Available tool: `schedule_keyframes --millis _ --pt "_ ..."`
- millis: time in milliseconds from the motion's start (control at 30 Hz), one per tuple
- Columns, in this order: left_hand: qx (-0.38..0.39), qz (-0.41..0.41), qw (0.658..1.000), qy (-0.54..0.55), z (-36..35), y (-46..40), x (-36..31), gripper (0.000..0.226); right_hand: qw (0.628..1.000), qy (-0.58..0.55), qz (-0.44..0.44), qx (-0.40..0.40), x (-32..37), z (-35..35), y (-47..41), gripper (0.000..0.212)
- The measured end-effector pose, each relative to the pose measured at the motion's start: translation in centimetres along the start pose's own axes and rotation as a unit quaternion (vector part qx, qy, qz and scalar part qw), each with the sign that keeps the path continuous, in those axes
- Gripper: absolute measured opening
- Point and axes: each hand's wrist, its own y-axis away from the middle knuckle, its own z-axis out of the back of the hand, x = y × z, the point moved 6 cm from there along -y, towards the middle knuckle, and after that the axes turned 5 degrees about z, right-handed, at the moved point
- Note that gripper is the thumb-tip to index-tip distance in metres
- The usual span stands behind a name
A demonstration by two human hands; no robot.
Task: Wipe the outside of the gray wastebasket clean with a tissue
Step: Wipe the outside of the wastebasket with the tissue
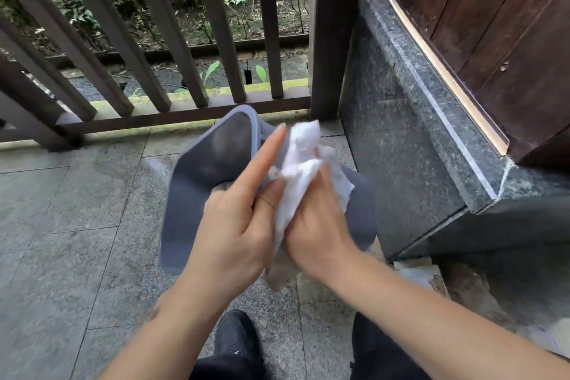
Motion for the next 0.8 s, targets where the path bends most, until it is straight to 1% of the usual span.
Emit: schedule_keyframes --millis 33,100,133,233,300,367,433,467,533,600,633,667,733,800 --pt "-0.005 0.013 1.000 0.007 0.1 -0.1 0.4 0.056 1.000 -0.001 0.027 0.014 1.1 -0.7 0.6 0.038" --pt "-0.010 0.034 0.999 0.015 0.5 -0.2 0.8 0.053 0.994 0.048 0.081 0.049 2.2 -1.8 2.0 0.046" --pt "-0.010 0.045 0.999 0.027 0.7 -0.1 0.9 0.052 0.992 0.051 0.096 0.063 2.4 -2.1 2.5 0.051" --pt "-0.017 0.073 0.996 0.052 1.3 -0.3 1.5 0.052 0.988 0.035 0.110 0.099 2.5 -2.7 3.5 0.057" --pt "-0.022 0.090 0.994 0.055 1.5 -0.4 1.9 0.047 0.982 0.067 0.124 0.127 2.3 -3.1 3.8 0.063" --pt "-0.025 0.106 0.992 0.070 1.5 -0.6 2.2 0.048 0.977 0.088 0.144 0.133 1.9 -3.0 3.7 0.066" --pt "-0.030 0.117 0.990 0.079 1.6 -0.8 2.3 0.048 0.974 0.105 0.160 0.122 1.4 -2.7 3.3 0.061" --pt "-0.029 0.118 0.989 0.082 1.6 -1.0 2.2 0.049 0.975 0.112 0.153 0.117 0.9 -2.4 3.0 0.059" --pt "-0.027 0.106 0.991 0.081 1.7 -1.4 1.8 0.052 0.981 0.115 0.112 0.108 -0.5 -1.5 2.1 0.052" --pt "-0.025 0.089 0.993 0.074 1.8 -1.6 1.6 0.056 0.989 0.111 0.050 0.079 -2.9 0.2 0.9 0.034" --pt "-0.021 0.084 0.994 0.071 1.7 -1.6 1.6 0.057 0.991 0.121 0.013 0.063 -4.5 1.3 0.2 0.034" --pt "-0.017 0.082 0.994 0.070 1.6 -1.5 1.5 0.057 0.987 0.144 -0.028 0.060 -6.3 2.3 -0.5 0.040" --pt "-0.012 0.077 0.994 0.070 1.3 -1.3 1.5 0.057 0.963 0.217 -0.123 0.099 -9.9 3.3 -1.2 0.049" --pt "-0.012 0.067 0.996 0.061 1.3 -1.1 1.4 0.053 0.942 0.252 -0.181 0.132 -11.8 3.1 -1.2 0.056"
